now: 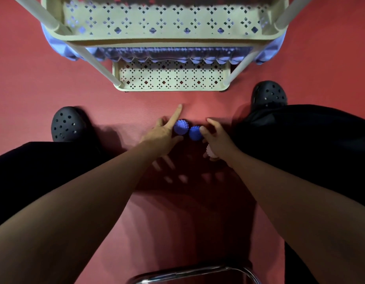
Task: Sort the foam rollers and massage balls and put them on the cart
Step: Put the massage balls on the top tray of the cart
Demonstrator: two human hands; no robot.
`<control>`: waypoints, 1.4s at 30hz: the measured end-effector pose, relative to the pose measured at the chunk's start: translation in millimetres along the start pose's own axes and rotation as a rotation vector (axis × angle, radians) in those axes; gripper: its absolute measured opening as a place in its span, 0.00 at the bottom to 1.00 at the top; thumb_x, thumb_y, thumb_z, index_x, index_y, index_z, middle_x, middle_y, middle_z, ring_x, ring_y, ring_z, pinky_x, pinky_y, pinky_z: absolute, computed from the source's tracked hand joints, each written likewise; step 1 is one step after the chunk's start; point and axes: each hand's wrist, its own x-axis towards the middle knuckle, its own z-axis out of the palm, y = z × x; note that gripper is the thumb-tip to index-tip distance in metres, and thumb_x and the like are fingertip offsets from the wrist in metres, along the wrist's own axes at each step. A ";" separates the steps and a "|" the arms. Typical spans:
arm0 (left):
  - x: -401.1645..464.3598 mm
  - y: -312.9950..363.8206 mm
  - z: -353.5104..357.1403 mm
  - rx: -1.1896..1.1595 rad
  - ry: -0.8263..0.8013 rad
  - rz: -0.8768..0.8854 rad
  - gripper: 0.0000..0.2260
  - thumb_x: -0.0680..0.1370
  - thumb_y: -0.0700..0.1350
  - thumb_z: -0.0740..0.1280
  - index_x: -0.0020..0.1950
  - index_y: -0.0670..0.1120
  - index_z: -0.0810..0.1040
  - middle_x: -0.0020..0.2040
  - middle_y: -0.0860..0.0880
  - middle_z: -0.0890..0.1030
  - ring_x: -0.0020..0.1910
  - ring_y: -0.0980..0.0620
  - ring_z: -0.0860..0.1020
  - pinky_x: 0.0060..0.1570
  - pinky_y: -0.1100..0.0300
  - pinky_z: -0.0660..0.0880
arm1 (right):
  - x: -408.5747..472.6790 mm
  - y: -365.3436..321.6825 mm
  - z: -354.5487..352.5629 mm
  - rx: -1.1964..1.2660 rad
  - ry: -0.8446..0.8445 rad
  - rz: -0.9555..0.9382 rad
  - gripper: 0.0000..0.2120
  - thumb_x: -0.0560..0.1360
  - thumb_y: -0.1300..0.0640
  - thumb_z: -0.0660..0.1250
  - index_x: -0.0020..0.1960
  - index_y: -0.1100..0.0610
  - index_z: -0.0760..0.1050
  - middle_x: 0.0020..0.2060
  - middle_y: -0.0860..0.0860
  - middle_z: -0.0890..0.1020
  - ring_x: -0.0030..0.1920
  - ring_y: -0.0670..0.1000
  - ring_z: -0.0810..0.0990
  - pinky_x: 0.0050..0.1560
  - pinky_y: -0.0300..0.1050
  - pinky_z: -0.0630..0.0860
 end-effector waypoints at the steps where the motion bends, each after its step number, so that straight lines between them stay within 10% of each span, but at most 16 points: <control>1: 3.3 1.6 1.1 0.048 -0.019 0.006 0.41 0.79 0.61 0.66 0.74 0.74 0.34 0.76 0.39 0.64 0.66 0.33 0.75 0.64 0.43 0.72 | 1.6 3.7 0.4 -0.059 -0.025 -0.026 0.29 0.80 0.47 0.67 0.78 0.48 0.62 0.55 0.51 0.77 0.34 0.48 0.79 0.33 0.38 0.73; 6: 12.7 5.7 8.0 0.189 0.003 -0.036 0.31 0.81 0.60 0.63 0.79 0.68 0.50 0.76 0.44 0.63 0.66 0.36 0.75 0.63 0.45 0.74 | 6.0 14.7 4.5 -0.257 -0.069 -0.094 0.37 0.74 0.46 0.74 0.78 0.41 0.61 0.41 0.36 0.71 0.35 0.44 0.78 0.28 0.33 0.74; 9: 11.8 0.0 8.9 0.102 0.043 -0.064 0.29 0.79 0.61 0.65 0.79 0.62 0.58 0.74 0.44 0.67 0.65 0.39 0.76 0.61 0.48 0.73 | 8.2 14.3 6.2 -0.250 -0.089 -0.078 0.32 0.75 0.49 0.74 0.75 0.39 0.64 0.42 0.38 0.72 0.32 0.53 0.81 0.24 0.50 0.80; 14: -3.5 -0.9 7.2 -0.611 0.090 -0.263 0.21 0.79 0.54 0.70 0.70 0.52 0.69 0.54 0.44 0.80 0.38 0.47 0.78 0.38 0.61 0.74 | -0.1 9.0 9.5 -0.109 -0.052 -0.093 0.19 0.78 0.54 0.71 0.67 0.55 0.71 0.49 0.51 0.79 0.43 0.51 0.78 0.44 0.52 0.80; 20: -54.6 27.2 -23.0 -1.417 -0.050 -0.424 0.14 0.79 0.51 0.71 0.60 0.47 0.74 0.55 0.48 0.84 0.32 0.52 0.79 0.35 0.50 0.81 | -49.6 -24.3 -3.6 0.444 -0.176 0.263 0.20 0.80 0.45 0.66 0.63 0.60 0.75 0.48 0.54 0.81 0.36 0.49 0.81 0.36 0.46 0.80; 26: -119.1 62.4 -74.0 -1.481 -0.061 -0.322 0.19 0.80 0.55 0.68 0.67 0.47 0.75 0.59 0.55 0.84 0.41 0.54 0.78 0.37 0.53 0.82 | -119.8 -85.0 -28.1 0.804 -0.317 0.260 0.14 0.81 0.47 0.63 0.56 0.57 0.78 0.45 0.53 0.81 0.38 0.51 0.78 0.36 0.45 0.75; 30: -172.2 88.3 -118.2 -1.497 -0.098 -0.252 0.20 0.81 0.59 0.64 0.60 0.44 0.80 0.41 0.49 0.83 0.35 0.54 0.79 0.34 0.57 0.81 | -177.7 -127.1 -42.2 0.883 -0.356 0.103 0.12 0.82 0.52 0.61 0.64 0.42 0.75 0.48 0.57 0.81 0.40 0.56 0.77 0.37 0.45 0.67; 38: -289.9 148.7 -209.0 -1.839 -0.126 0.136 0.19 0.79 0.51 0.59 0.45 0.38 0.83 0.42 0.42 0.83 0.38 0.44 0.81 0.44 0.50 0.76 | -298.8 -216.3 -67.6 0.968 -0.518 -0.153 0.10 0.78 0.49 0.63 0.58 0.49 0.74 0.45 0.58 0.79 0.41 0.56 0.76 0.43 0.49 0.70; 42: -351.4 177.0 -245.9 -1.883 -0.122 0.314 0.13 0.78 0.47 0.59 0.56 0.40 0.75 0.46 0.42 0.80 0.42 0.43 0.79 0.46 0.50 0.73 | -363.2 -257.5 -83.3 0.943 -0.562 -0.288 0.13 0.79 0.41 0.63 0.52 0.50 0.76 0.43 0.56 0.79 0.42 0.56 0.76 0.47 0.52 0.72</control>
